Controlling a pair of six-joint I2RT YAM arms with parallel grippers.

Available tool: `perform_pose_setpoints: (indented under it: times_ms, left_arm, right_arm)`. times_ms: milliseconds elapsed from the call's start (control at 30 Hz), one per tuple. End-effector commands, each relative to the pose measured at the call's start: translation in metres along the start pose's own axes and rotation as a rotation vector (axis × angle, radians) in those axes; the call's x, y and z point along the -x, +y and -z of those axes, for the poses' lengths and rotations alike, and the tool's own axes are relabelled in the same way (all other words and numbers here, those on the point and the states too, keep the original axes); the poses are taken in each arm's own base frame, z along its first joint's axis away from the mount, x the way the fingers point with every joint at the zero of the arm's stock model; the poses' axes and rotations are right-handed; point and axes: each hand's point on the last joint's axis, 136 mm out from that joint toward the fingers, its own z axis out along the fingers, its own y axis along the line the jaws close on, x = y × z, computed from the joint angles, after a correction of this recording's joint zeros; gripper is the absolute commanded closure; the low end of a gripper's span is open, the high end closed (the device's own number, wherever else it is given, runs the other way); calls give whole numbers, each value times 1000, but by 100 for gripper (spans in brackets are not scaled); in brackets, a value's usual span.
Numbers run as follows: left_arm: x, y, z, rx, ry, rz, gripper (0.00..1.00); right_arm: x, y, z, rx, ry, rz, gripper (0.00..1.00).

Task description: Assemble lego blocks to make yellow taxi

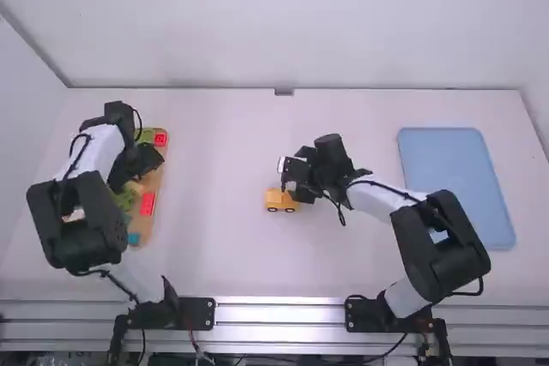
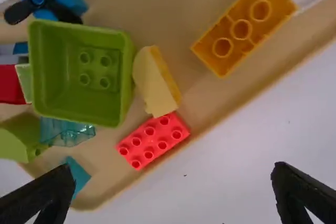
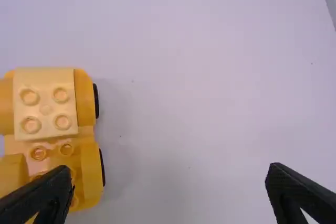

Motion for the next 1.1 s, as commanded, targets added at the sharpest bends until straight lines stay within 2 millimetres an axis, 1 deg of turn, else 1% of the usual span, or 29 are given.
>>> perform_pose_setpoints:
  times_ms: [0,67,133,167,200,267,333,467,533,600,1000,1067]
  left_arm:
    - [5,4,-7,12,-11,86,2]
    - [4,2,-13,-13,-9,94,5]
    - [1,-1,-20,-50,9,107,12]
    - [1,-1,-20,-50,9,107,12]
    - [-1,-5,-25,-89,20,112,18]
    - [-3,-9,-29,-126,32,91,22]
    - [-7,-7,-32,-115,38,88,23]
    - [-7,7,-39,-41,9,147,28]
    - [-7,8,-43,-40,3,151,31]
    - [-9,6,-46,-53,3,148,35]
    - [-8,5,-60,-80,-35,167,38]
    - [-7,8,-63,-63,-47,179,38]
  right_arm:
    - [5,-4,6,-16,-14,0,2]
    - [4,-5,6,-18,-14,-3,2]
    - [4,-5,6,-18,-13,-3,2]
    - [4,-5,6,-18,-13,-3,2]
    - [4,-5,6,-18,-13,-2,2]
    - [4,-6,6,-19,-14,1,2]
    - [5,-6,6,-22,-16,2,2]
    - [7,-5,5,-20,-20,7,2]
    - [8,-5,5,-18,-20,8,2]
    - [7,-5,5,-19,-20,7,2]
    - [7,-5,5,-19,-19,4,2]
    - [7,-5,5,-19,-20,5,2]
